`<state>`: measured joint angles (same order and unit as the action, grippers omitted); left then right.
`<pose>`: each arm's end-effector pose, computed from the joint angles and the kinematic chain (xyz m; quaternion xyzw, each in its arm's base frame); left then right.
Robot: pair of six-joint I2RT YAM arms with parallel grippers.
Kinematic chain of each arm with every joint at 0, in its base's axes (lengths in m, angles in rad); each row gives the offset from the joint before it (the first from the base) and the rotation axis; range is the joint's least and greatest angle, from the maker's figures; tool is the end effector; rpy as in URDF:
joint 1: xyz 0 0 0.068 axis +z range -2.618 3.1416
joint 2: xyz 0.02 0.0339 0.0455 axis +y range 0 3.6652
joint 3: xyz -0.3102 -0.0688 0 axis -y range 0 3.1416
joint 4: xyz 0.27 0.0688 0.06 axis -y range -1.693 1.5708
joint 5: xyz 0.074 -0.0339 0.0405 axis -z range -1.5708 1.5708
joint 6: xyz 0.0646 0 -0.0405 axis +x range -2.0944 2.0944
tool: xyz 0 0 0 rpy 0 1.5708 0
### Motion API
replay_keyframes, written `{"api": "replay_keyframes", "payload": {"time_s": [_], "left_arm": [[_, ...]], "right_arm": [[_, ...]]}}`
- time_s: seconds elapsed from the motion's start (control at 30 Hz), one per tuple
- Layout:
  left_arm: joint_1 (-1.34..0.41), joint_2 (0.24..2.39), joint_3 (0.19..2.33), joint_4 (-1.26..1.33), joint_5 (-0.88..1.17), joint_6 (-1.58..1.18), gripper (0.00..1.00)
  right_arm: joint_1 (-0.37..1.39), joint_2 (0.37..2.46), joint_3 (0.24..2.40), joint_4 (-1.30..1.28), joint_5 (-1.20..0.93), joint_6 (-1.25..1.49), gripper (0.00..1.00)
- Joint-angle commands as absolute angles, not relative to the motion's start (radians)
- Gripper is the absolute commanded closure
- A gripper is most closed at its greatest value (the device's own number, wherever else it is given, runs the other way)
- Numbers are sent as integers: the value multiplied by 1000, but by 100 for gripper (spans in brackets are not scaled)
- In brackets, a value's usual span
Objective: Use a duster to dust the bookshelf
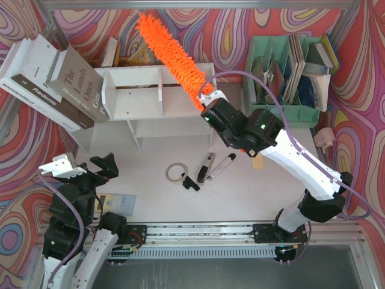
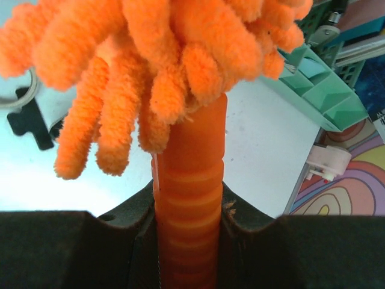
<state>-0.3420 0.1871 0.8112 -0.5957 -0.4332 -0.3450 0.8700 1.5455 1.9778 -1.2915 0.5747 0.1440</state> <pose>0.0391 0.0149 0.3814 -0.1551 0.6805 -0.0948 0.7099 0.2305 0.2188 0.4941 -0.2269 0.8754 -0.0700 0.4210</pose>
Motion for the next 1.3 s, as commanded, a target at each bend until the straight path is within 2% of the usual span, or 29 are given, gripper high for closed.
{"api": "replay_keyframes", "payload": {"time_s": [0.0,0.27,0.77,1.07,1.27], "left_arm": [[-332,200,799,-561,-420,-352,2],[-325,212,801,-560,-411,-351,2],[-309,216,799,-554,-392,-353,2],[-308,213,799,-554,-388,-354,2],[-307,210,799,-554,-388,-355,2]], "right_arm": [[904,1556,1950,-1226,544,124,100],[920,1572,1894,-1220,547,125,100],[903,1582,1935,-1305,827,218,100],[781,1544,2020,-1390,874,302,100],[757,1524,2065,-1416,822,296,100]]}}
